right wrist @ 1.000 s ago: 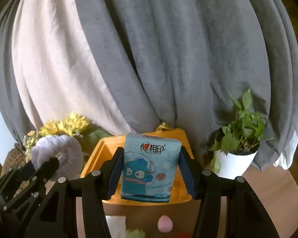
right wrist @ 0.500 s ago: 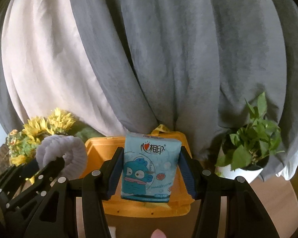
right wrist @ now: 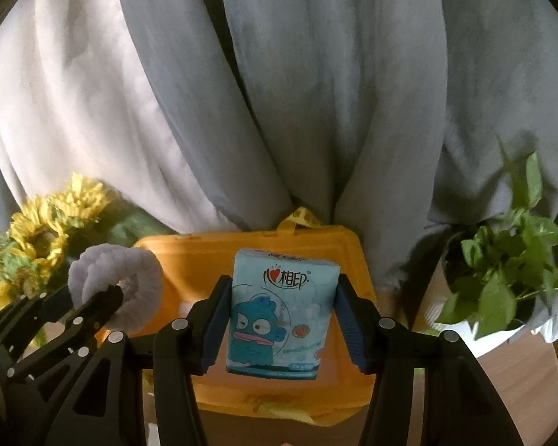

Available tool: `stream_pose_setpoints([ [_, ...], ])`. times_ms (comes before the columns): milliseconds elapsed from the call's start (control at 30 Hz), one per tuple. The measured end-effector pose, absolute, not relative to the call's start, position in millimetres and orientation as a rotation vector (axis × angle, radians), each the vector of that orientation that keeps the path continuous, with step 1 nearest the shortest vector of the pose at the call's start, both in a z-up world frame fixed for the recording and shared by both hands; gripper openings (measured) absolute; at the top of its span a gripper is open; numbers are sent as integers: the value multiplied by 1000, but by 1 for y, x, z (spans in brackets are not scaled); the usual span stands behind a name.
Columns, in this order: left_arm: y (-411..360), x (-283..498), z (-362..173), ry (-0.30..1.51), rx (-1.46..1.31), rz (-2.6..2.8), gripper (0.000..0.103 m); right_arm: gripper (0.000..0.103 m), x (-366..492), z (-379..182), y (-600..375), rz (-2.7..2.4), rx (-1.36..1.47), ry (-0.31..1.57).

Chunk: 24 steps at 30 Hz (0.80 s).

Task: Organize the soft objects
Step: 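Carry the lavender towel and tissue pack with both tools over the orange crate, then open both tools to drop the towel and tissue pack into the crate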

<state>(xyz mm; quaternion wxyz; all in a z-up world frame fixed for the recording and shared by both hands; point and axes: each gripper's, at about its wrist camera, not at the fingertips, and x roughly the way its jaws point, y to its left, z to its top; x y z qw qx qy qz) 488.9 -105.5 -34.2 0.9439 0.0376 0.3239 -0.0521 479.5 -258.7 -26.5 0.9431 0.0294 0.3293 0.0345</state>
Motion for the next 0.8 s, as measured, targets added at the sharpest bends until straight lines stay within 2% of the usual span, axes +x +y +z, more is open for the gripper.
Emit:
stream_pose_setpoints([
  [300, -109, 507, -58, 726, 82, -116, 46, 56, 505, -54, -262, 68, 66, 768],
  [433, -106, 508, -63, 742, 75, -106, 50, 63, 507, -56, -262, 61, 69, 771],
  [600, -103, 496, -55, 713, 70, -89, 67, 65, 504, -53, -264, 49, 62, 765],
  [800, -100, 476, -38, 678, 72, -80, 77, 65, 489, -42, -268, 52, 75, 747],
])
